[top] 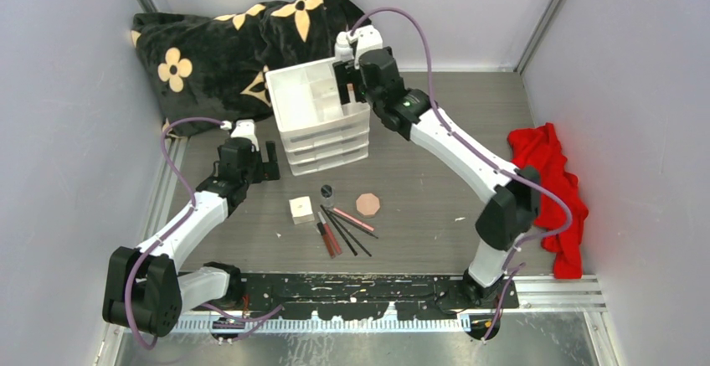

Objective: Organize the makeup
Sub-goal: Pick up the makeup from the center of the board, then place the makeup in the storage box.

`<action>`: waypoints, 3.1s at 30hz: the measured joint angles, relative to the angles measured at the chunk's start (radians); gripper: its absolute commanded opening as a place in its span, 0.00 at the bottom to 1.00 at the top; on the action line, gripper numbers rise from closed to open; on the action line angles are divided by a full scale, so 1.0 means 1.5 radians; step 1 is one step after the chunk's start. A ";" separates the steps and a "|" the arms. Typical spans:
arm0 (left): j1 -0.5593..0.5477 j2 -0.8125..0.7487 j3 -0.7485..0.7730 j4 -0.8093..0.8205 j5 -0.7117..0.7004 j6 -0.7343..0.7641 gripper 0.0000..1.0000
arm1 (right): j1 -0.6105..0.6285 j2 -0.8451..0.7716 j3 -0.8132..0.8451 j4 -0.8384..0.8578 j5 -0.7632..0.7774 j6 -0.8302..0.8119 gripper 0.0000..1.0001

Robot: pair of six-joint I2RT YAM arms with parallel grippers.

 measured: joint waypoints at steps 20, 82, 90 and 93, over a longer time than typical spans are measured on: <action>0.000 0.004 0.000 0.000 0.000 0.000 0.98 | 0.280 -0.156 -0.385 0.012 0.009 0.105 0.82; 0.000 0.006 0.000 0.000 0.005 0.000 0.98 | 0.183 -0.024 0.160 -0.142 0.071 0.017 0.14; 0.000 0.006 0.000 0.000 0.008 -0.001 0.98 | 0.132 0.064 0.216 -0.124 0.070 -0.004 0.14; 0.000 0.006 0.000 0.000 0.011 -0.001 0.98 | 0.125 0.098 0.225 -0.124 0.067 -0.007 0.14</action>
